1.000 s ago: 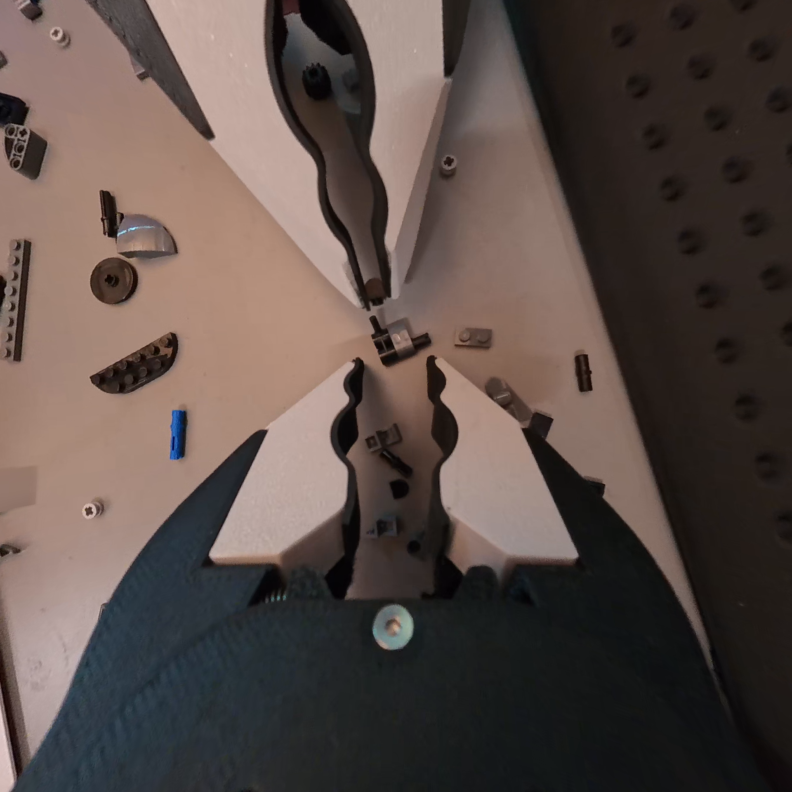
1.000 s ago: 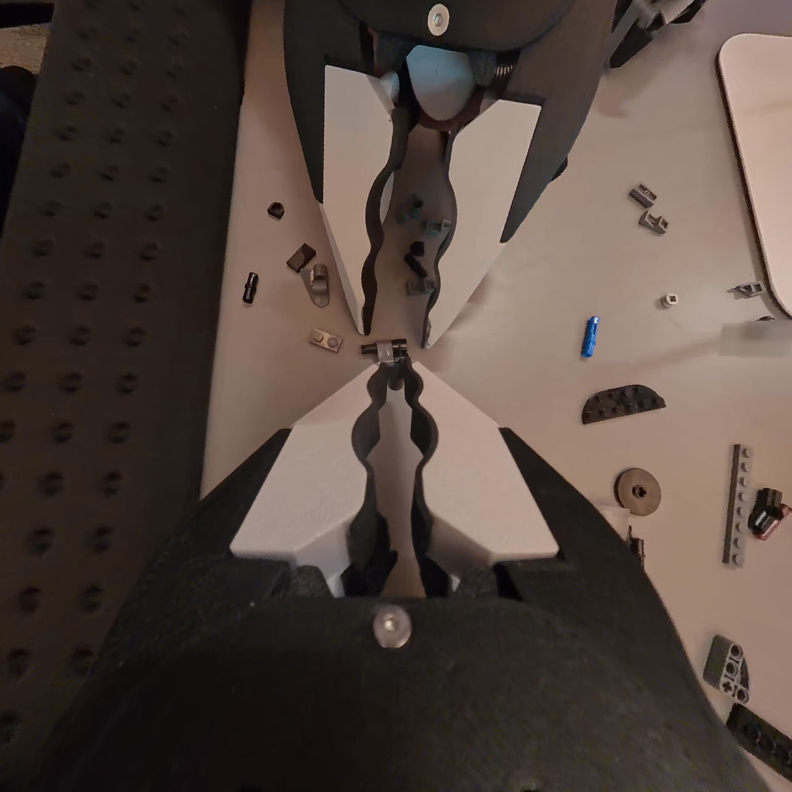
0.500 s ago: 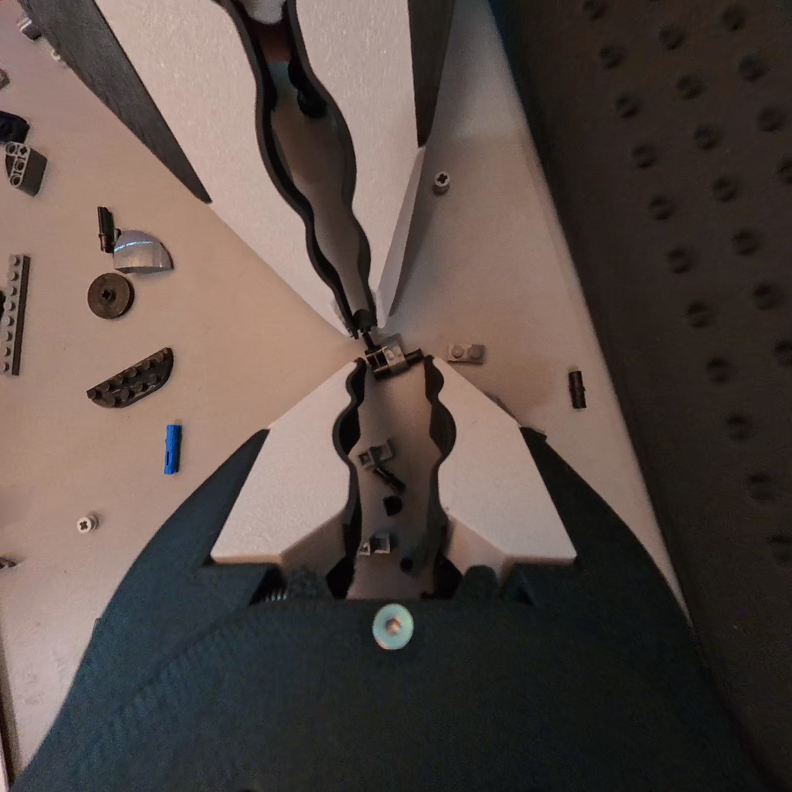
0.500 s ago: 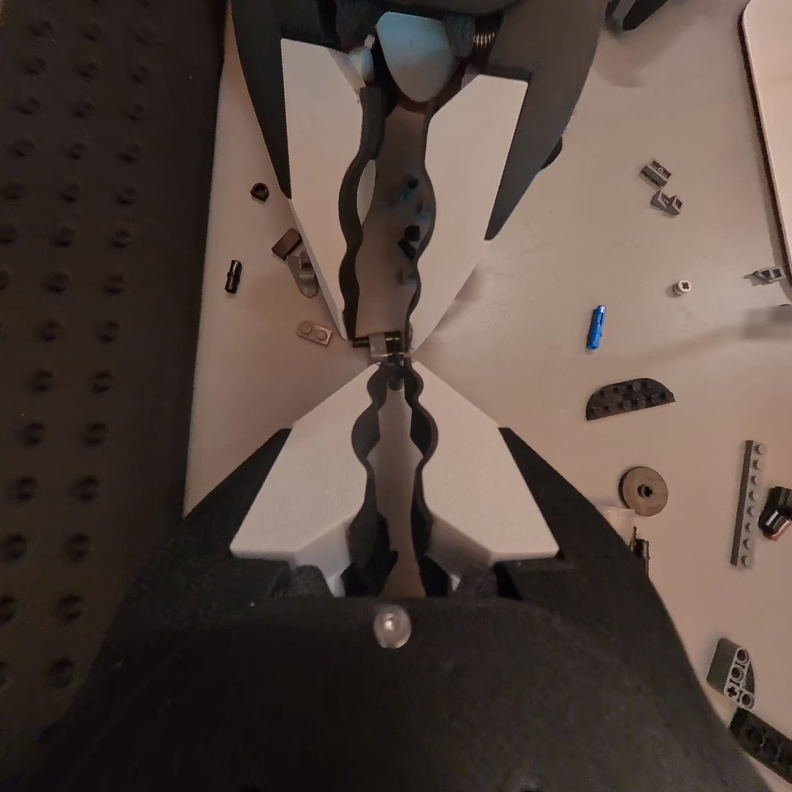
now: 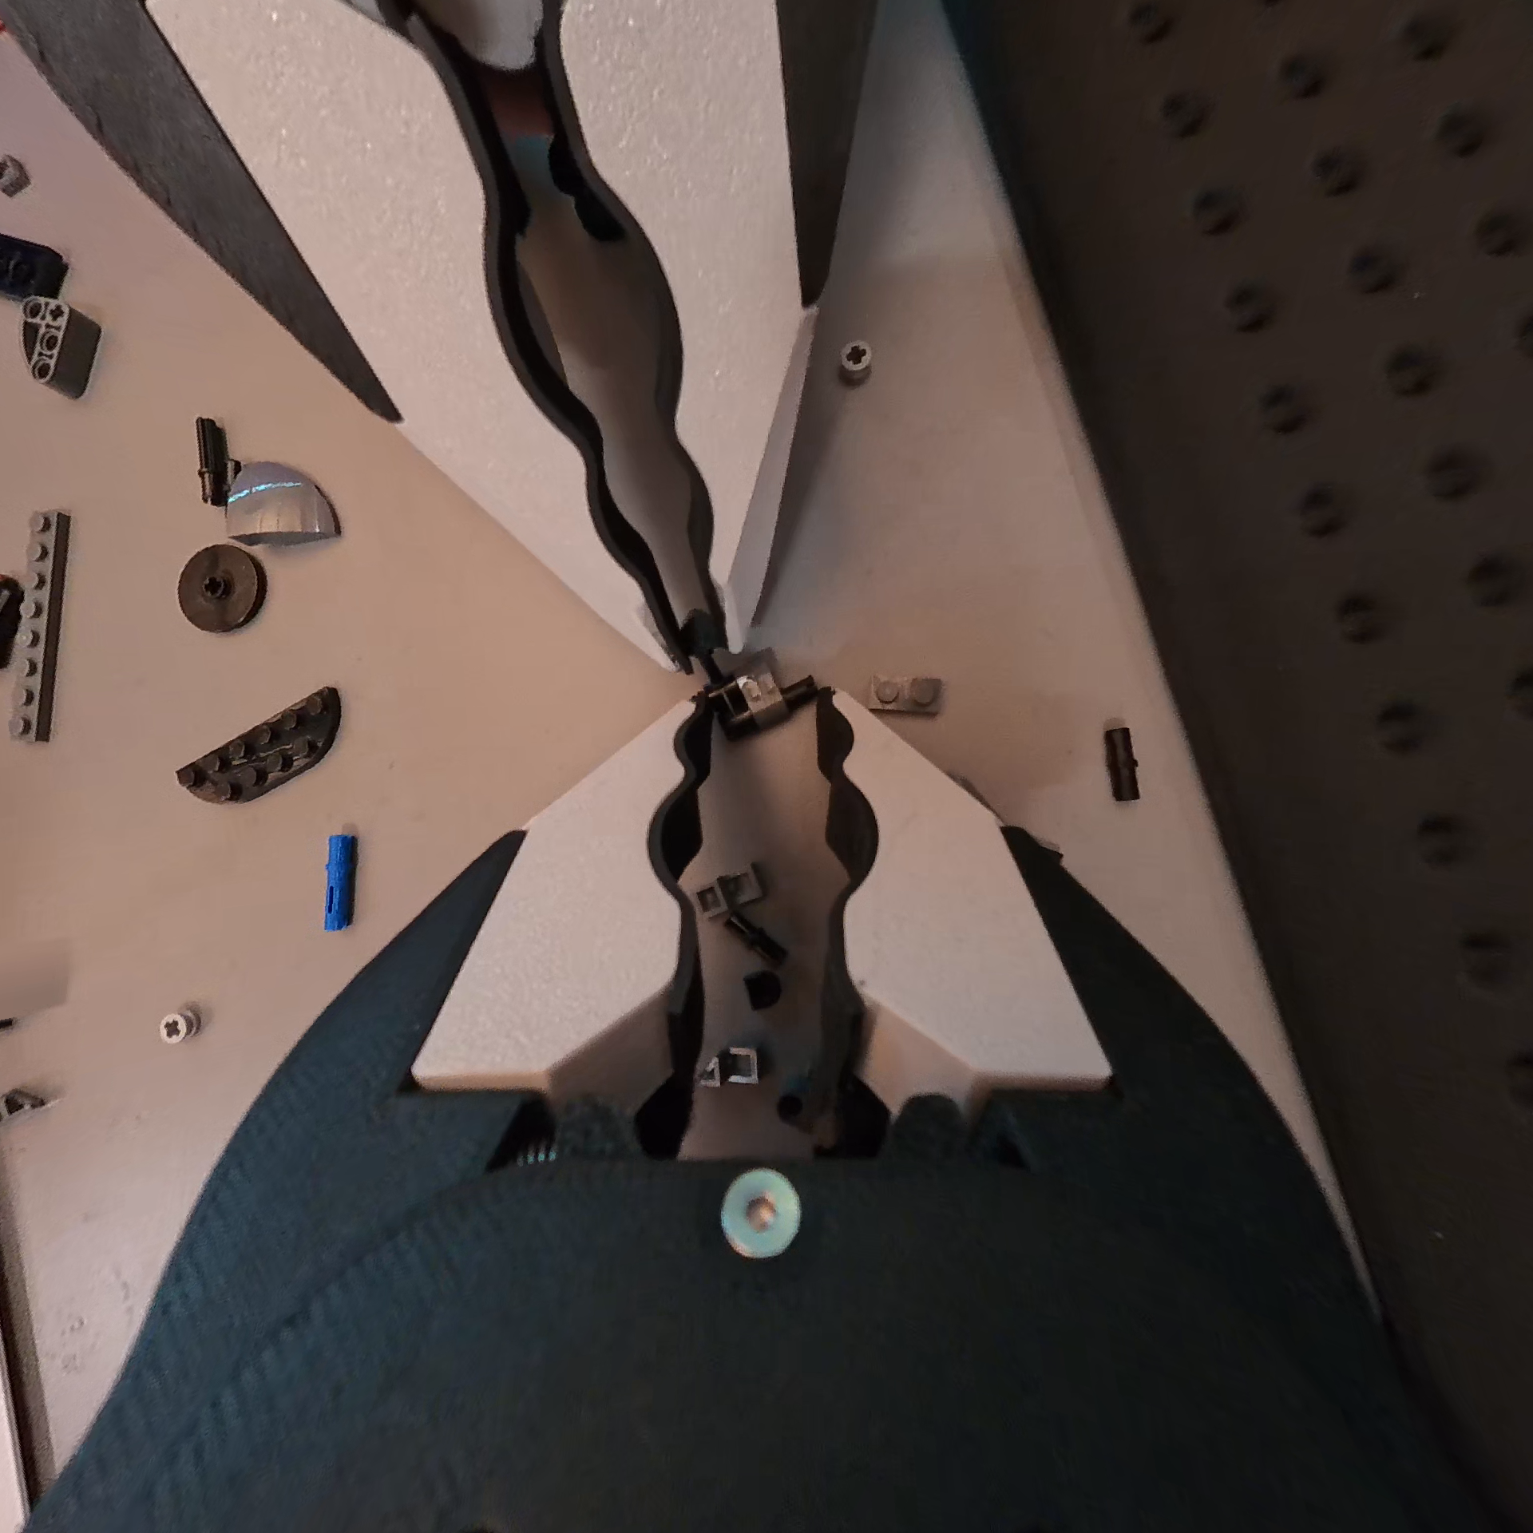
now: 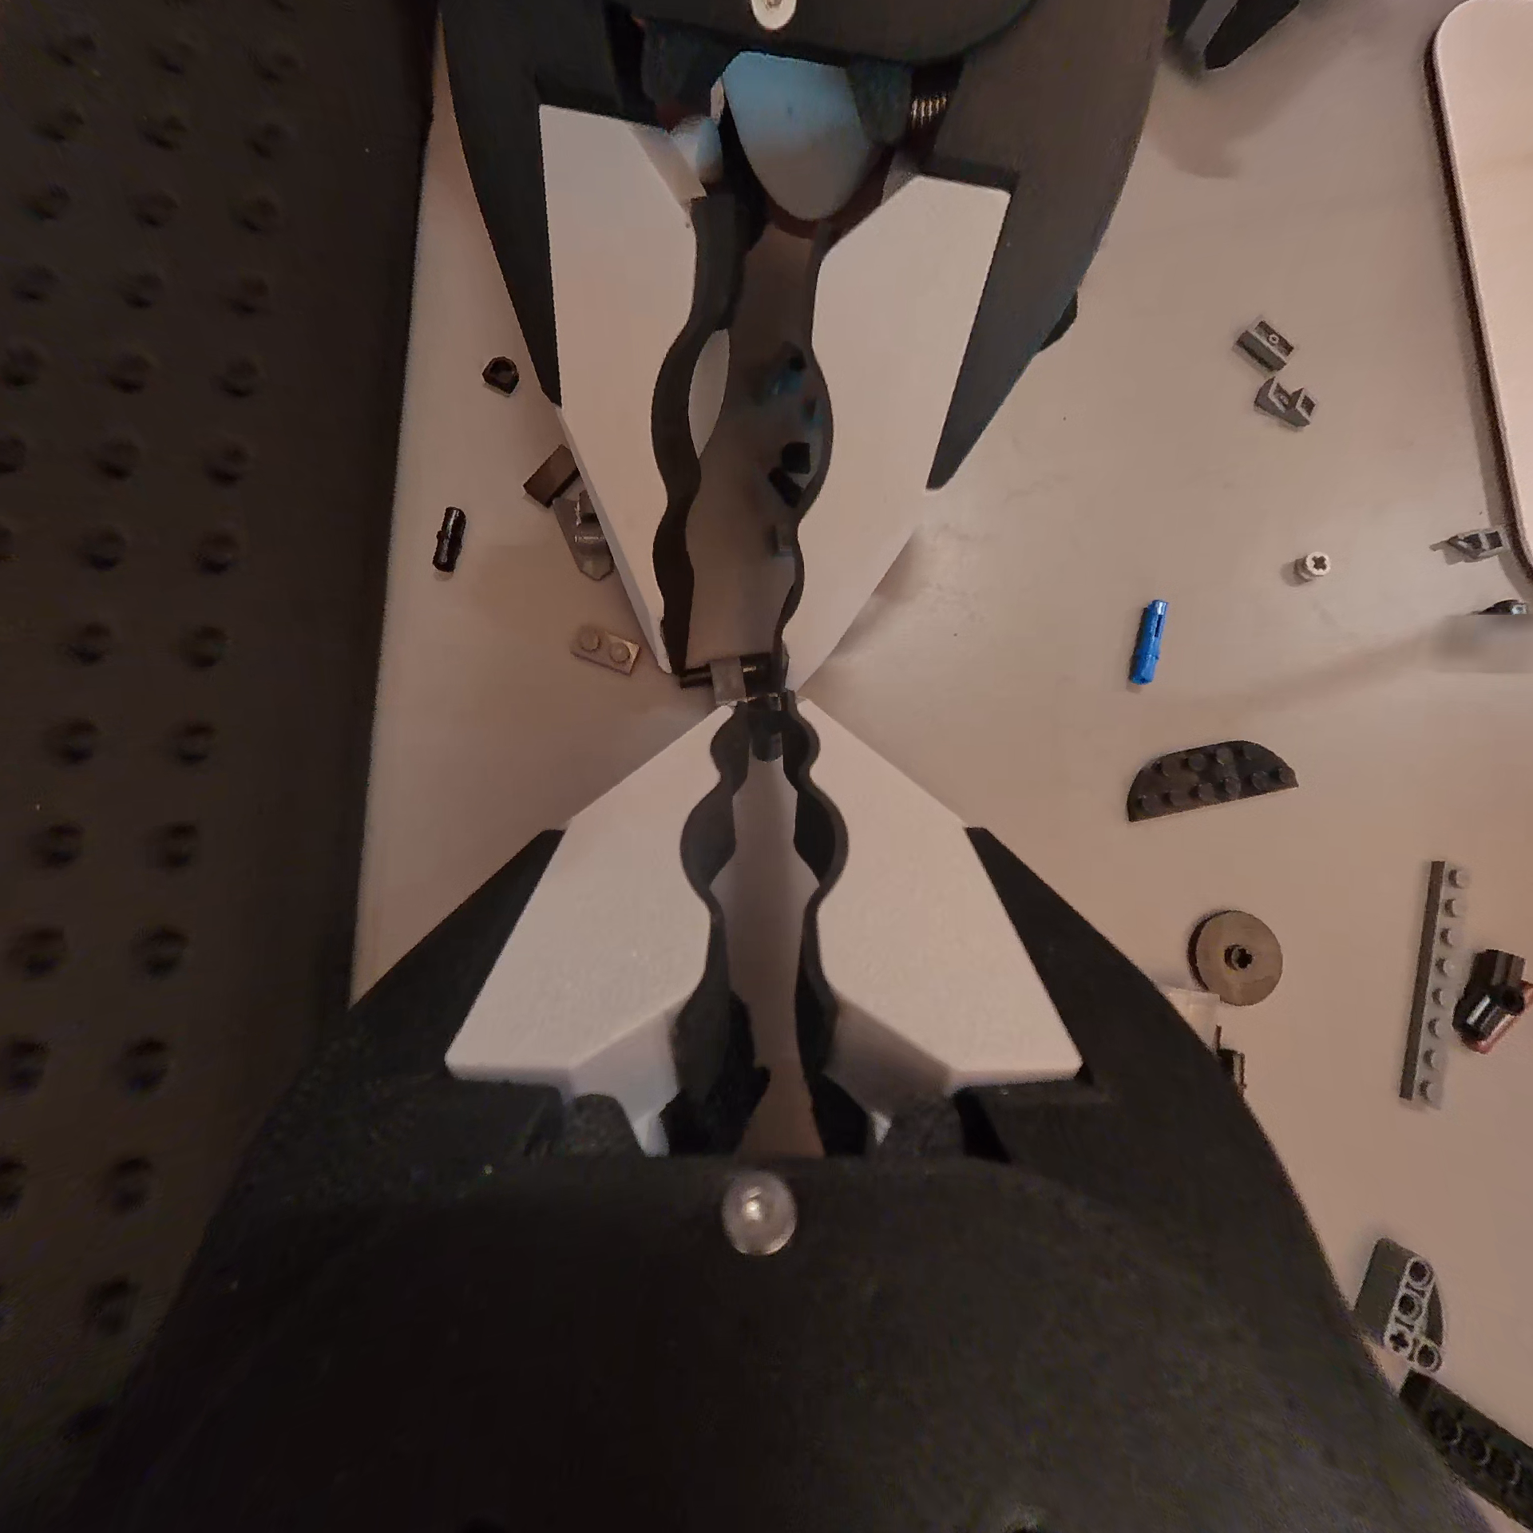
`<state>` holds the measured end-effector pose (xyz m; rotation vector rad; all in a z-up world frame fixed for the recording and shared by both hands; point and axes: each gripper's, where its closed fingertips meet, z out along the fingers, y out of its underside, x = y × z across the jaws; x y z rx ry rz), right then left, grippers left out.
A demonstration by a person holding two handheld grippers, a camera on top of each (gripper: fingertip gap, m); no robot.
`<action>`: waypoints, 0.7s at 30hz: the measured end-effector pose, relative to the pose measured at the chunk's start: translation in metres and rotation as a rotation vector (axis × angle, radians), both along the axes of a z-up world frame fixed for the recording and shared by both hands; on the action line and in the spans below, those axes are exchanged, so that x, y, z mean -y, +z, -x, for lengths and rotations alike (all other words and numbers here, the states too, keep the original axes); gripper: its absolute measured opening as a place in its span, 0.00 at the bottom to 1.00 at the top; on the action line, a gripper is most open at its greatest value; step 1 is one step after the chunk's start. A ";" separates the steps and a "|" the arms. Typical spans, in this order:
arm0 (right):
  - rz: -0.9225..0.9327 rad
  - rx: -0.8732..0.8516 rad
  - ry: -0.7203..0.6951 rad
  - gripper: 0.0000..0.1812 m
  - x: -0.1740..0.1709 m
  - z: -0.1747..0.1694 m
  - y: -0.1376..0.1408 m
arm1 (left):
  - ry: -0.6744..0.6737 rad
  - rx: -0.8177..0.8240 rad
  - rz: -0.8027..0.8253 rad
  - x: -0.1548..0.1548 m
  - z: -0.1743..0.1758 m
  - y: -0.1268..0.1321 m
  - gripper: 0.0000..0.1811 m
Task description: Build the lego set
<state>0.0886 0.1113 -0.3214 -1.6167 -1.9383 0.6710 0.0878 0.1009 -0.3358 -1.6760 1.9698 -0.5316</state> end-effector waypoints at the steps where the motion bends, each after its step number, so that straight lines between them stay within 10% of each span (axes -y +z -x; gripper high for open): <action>1: 0.000 0.002 0.002 0.02 0.000 0.000 0.000 | 0.000 0.000 0.000 0.000 0.000 0.000 0.12; 21: 0.076 0.011 0.025 0.02 0.004 -0.005 -0.007 | -0.015 0.011 0.009 0.002 -0.002 0.000 0.12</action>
